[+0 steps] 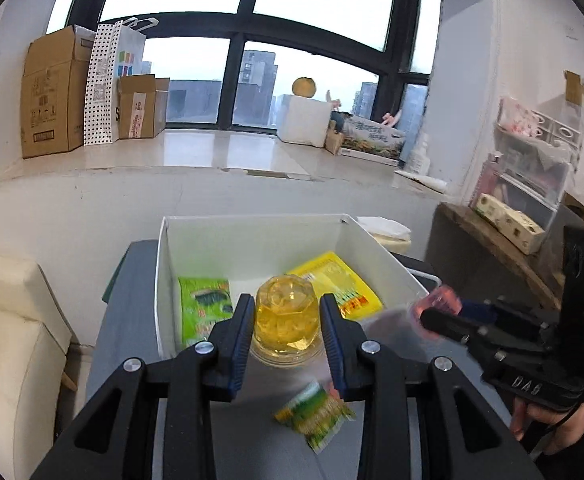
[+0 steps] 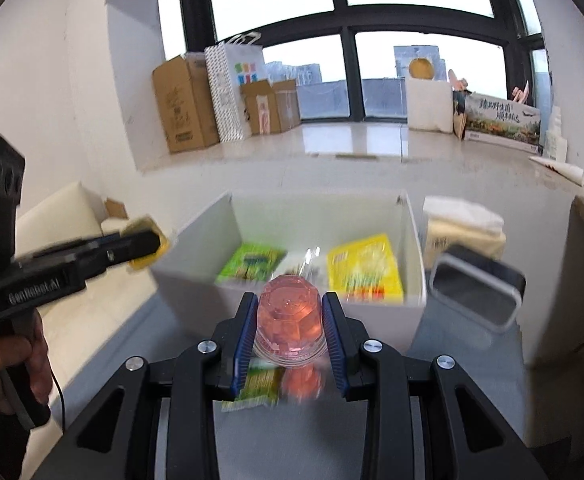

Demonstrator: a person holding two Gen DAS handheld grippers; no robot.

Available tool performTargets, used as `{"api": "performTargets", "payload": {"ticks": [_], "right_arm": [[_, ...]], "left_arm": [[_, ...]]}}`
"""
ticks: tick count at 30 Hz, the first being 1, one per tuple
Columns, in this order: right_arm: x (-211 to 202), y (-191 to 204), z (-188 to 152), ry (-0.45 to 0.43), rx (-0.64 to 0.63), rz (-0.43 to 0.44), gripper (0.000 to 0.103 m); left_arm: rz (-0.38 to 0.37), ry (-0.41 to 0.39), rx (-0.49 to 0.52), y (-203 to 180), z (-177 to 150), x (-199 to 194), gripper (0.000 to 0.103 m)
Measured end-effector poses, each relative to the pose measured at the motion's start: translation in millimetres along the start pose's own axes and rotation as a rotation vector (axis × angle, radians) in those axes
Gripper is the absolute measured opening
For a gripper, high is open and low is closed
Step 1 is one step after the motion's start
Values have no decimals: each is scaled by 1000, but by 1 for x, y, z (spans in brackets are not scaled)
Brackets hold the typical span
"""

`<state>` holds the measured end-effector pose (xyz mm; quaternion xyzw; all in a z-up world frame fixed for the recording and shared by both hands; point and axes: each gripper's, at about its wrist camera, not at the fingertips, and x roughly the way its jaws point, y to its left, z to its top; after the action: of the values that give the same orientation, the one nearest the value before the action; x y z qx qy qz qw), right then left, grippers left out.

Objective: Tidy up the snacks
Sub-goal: 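Drop both jelly cups into the white box and open both grippers, then grasp the last red jelly cup with the right gripper while the left grasps the green vegetable packet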

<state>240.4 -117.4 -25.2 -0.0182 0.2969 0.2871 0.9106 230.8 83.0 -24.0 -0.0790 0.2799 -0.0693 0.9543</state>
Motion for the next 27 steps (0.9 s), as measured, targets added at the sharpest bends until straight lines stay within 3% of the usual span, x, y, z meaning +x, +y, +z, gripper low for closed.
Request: {"api": "performTargets", "payload": {"ticks": [4, 10, 12, 13, 14, 15, 18, 27], "right_arm": [[24, -10, 26, -21, 12, -16, 36], [69, -23, 40, 44, 28, -51, 36], [75, -26, 40, 58, 27, -71, 40], [76, -28, 40, 65, 28, -71, 50], [78, -29, 40, 76, 34, -74, 83], [78, -31, 40, 77, 44, -81, 103], [67, -34, 39, 16, 62, -94, 103], [44, -24, 26, 23, 46, -107, 103]], "left_arm": [[25, 72, 9, 11, 13, 44, 37], [86, 139, 13, 24, 10, 80, 38], [113, 149, 3, 27, 10, 83, 59], [112, 160, -15, 30, 10, 83, 94], [105, 148, -29, 31, 10, 80, 103], [101, 128, -29, 33, 10, 76, 103], [84, 134, -13, 31, 9, 72, 103], [73, 85, -2, 18, 9, 39, 103]]}}
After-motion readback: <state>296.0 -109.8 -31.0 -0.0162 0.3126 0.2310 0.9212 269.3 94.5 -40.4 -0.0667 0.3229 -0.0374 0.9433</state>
